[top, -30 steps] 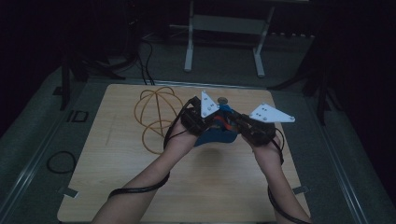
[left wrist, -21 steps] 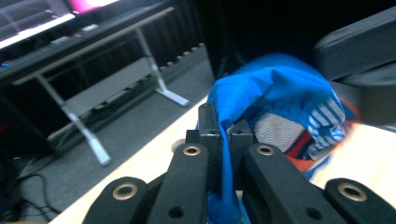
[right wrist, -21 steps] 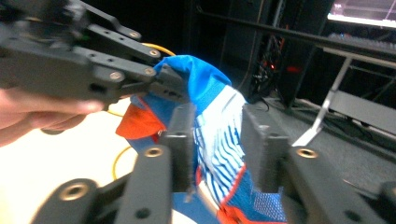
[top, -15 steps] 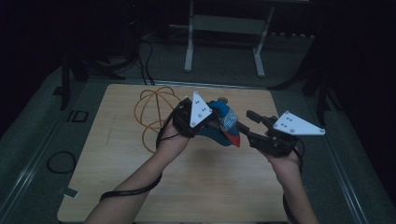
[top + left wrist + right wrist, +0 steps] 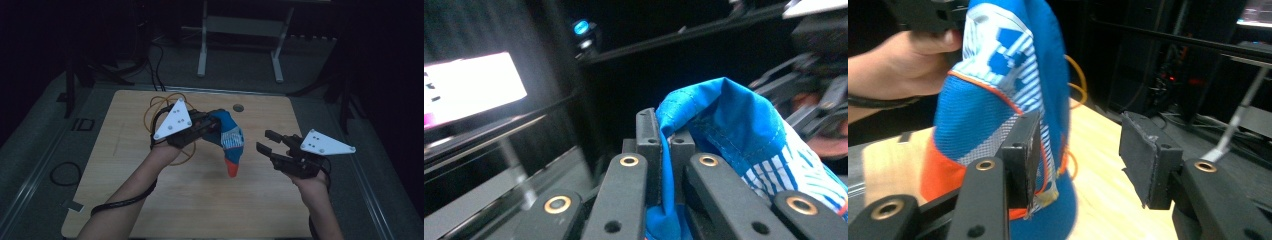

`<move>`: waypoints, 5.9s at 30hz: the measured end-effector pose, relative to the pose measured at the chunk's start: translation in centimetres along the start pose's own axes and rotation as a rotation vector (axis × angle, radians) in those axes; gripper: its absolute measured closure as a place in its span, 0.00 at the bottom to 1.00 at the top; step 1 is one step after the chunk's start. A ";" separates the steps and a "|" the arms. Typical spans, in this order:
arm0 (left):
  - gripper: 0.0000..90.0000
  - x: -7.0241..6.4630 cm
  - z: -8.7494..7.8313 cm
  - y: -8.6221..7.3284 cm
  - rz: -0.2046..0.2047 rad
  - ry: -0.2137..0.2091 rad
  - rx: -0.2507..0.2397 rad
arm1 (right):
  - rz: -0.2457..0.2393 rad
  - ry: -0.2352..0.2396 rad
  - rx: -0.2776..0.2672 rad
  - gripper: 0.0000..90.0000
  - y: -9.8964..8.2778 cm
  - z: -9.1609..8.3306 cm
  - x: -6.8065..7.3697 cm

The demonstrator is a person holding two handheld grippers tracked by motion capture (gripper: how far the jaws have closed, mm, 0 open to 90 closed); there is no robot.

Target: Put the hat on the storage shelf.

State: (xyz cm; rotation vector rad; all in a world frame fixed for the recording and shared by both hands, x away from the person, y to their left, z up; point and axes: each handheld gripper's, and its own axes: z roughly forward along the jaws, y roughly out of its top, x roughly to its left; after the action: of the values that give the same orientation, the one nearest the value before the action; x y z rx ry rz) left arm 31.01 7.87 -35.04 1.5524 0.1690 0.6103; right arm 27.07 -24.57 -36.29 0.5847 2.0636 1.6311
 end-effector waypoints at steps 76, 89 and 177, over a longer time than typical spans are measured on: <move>1.00 -2.7 -4.2 -0.9 0.073 -0.108 0.214 | 0.006 0.009 -0.011 1.00 0.3 0.4 1.6; 0.60 -2.5 -7.8 -3.2 -0.060 -0.042 0.205 | -0.005 0.031 -0.037 1.00 1.6 0.8 2.0; 0.03 -6.6 -17.3 -18.6 -0.360 0.332 0.372 | 0.054 0.140 0.190 1.00 4.2 23.5 2.2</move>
State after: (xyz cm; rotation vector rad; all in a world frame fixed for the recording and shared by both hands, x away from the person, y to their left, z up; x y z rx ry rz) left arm 22.08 21.73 -55.46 1.7093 0.8350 0.5654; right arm 39.18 -3.90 -37.18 0.6094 2.3422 1.5551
